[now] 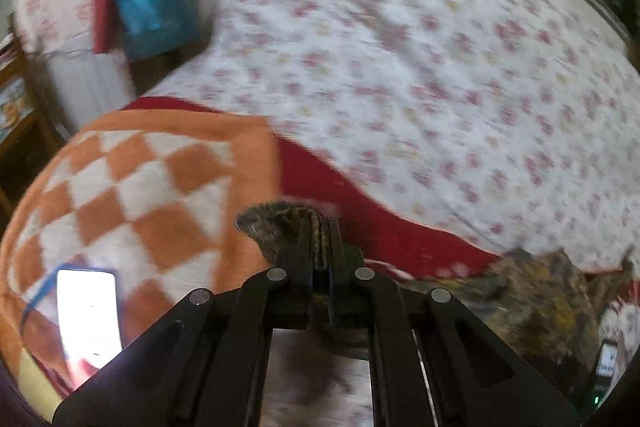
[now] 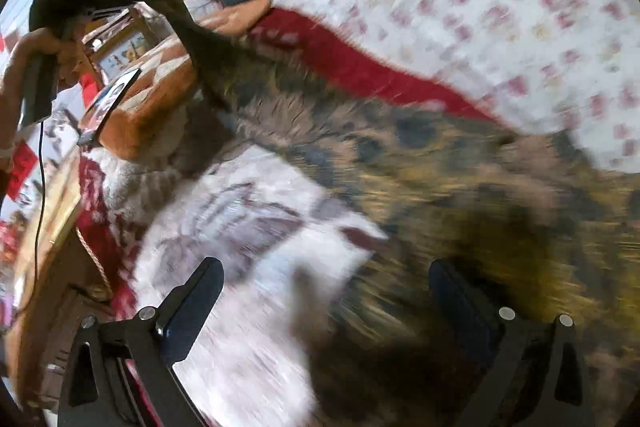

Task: Fold small clothes

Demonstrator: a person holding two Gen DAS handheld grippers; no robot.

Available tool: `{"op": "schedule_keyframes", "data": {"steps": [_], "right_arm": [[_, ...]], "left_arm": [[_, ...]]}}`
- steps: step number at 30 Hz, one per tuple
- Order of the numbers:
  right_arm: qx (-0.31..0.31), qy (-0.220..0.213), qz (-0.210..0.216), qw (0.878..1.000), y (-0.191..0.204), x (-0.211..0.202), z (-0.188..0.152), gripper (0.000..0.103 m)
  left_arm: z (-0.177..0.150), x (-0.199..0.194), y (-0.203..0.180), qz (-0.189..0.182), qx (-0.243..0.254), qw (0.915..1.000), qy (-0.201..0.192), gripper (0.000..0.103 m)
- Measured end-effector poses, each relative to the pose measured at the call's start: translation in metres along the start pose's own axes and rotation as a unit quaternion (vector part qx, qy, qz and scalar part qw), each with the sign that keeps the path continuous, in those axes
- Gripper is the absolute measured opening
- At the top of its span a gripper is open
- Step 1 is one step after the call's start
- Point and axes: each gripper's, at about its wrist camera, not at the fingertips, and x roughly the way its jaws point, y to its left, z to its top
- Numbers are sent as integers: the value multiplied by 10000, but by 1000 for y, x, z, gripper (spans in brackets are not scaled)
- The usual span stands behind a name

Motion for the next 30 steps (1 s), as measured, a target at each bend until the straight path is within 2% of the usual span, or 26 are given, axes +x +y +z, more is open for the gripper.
{"op": "schedule_keyframes", "data": {"steps": [3, 6, 10, 13, 17, 21, 24, 27, 28, 29, 30], "right_arm": [[333, -80, -338, 9988, -40, -35, -26, 102], [1015, -95, -543, 9933, -89, -69, -55, 102], [1810, -259, -790, 9800, -148, -112, -91, 102], [2099, -453, -964, 9719, -173, -139, -109, 102], [2464, -706, -1166, 9595, -206, -174, -128, 102], [2811, -866, -1364, 9460, -236, -198, -144, 102], [3039, -859, -1498, 9369, -255, -205, -158, 102], [3226, -765, -1467, 9320, -267, -204, -167, 102], [3274, -765, -1418, 9310, -269, -203, -167, 102], [3291, -773, -1392, 9308, -270, -202, -167, 102], [3305, -781, -1350, 9308, -271, -201, -165, 102]], "left_arm": [[-8, -2, -58, -380, 437, 9983, 42, 4], [-21, 1, -129, -826, 912, 9923, 111, 4], [-44, 13, -225, -1582, 1228, 9793, 291, 4], [-65, 27, -296, -1936, 1360, 9707, 411, 4], [-90, 47, -374, -2581, 1116, 9570, 715, 4], [-118, 61, -449, -2773, 1210, 9497, 803, 4], [-133, 80, -475, -3060, 1197, 9373, 1158, 5], [-141, 87, -471, -3180, 1244, 9267, 1566, 5], [-142, 85, -462, -3106, 1329, 9275, 1602, 9], [-141, 81, -454, -3056, 1390, 9281, 1609, 17], [-140, 75, -442, -3034, 1414, 9289, 1586, 30]]}}
